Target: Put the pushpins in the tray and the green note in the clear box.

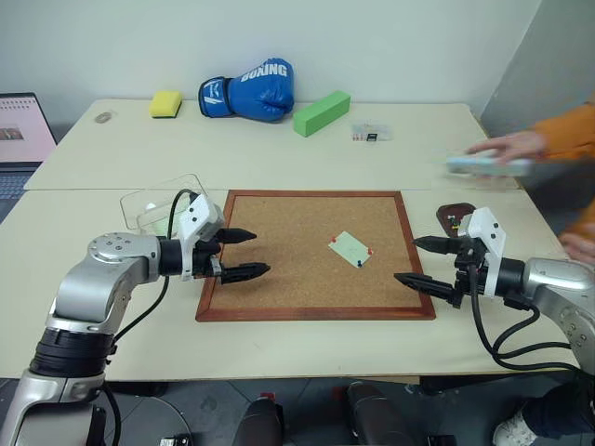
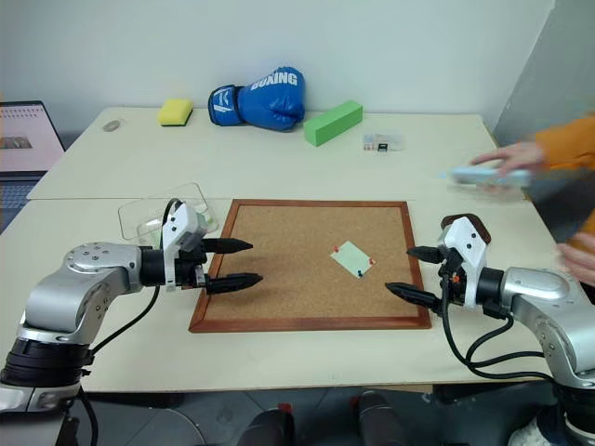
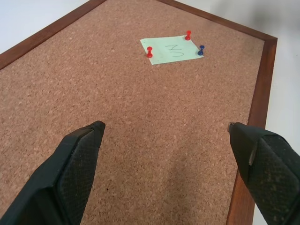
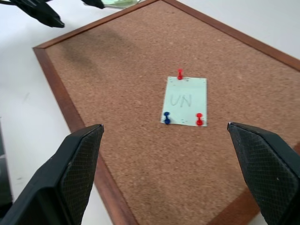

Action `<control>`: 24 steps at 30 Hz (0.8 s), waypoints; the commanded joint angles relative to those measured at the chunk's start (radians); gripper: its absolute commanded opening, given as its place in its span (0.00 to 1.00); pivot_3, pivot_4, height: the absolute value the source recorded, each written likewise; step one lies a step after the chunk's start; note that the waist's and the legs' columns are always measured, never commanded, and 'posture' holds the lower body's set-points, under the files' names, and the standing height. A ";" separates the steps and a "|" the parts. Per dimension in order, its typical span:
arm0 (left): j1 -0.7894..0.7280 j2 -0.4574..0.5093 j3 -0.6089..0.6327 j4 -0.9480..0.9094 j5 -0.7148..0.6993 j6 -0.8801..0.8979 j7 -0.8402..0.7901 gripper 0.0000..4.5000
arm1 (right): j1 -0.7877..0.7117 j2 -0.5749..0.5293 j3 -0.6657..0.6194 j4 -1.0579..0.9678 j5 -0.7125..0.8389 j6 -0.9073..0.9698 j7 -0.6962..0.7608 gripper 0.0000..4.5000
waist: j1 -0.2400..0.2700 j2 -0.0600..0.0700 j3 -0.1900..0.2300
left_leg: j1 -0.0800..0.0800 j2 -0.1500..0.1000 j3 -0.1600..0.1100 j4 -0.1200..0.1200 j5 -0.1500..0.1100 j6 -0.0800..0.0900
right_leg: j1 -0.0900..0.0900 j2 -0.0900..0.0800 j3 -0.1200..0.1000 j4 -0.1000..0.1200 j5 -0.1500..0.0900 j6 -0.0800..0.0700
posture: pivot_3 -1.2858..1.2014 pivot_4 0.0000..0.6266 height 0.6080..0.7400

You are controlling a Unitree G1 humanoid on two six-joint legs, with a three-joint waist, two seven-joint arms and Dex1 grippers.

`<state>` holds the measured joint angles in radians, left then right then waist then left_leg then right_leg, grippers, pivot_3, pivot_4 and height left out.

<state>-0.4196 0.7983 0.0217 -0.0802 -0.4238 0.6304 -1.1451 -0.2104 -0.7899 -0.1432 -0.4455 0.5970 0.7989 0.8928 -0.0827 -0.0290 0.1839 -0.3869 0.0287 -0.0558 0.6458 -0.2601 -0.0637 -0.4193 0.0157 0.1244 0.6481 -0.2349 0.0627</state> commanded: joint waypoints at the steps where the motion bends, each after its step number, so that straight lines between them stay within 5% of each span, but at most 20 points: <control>1: -0.016 0.010 -0.013 -0.027 0.006 -0.023 -0.003 1.00 | -0.017 -0.014 -0.027 -0.033 0.022 0.002 -0.013 1.00 | 0.000 0.000 0.000 | 0.000 0.000 0.000 0.000 0.000 0.000 | 0.000 0.000 0.000 0.000 0.000 0.000 | 0.52 0.24 1.00; 20: -0.084 -0.039 -0.036 0.066 0.021 -0.080 0.019 1.00 | -0.014 -0.015 -0.018 -0.044 0.025 -0.012 -0.064 1.00 | 0.002 0.000 0.000 | -0.001 0.000 0.000 0.000 0.000 0.000 | 0.000 0.000 0.000 0.001 0.000 0.000 | 0.52 0.24 1.00; 24: -0.092 -0.069 -0.030 0.087 0.026 -0.108 0.041 0.81 | -0.057 0.030 0.032 -0.018 -0.027 -0.041 -0.127 1.00 | 0.001 0.000 0.000 | -0.001 0.000 0.000 0.001 0.000 0.000 | 0.000 0.000 0.000 0.001 0.000 0.000 | 0.52 0.24 1.00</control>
<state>-0.4940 0.7389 -0.0325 0.0066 -0.3981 0.5550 -1.1183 -0.2280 -0.7818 -0.1286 -0.4508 0.5945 0.7869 0.8028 -0.0819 -0.0290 0.1839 -0.3876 0.0286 -0.0560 0.6467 -0.2600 -0.0637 -0.4198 0.0158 0.1245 0.6496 -0.2347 0.0630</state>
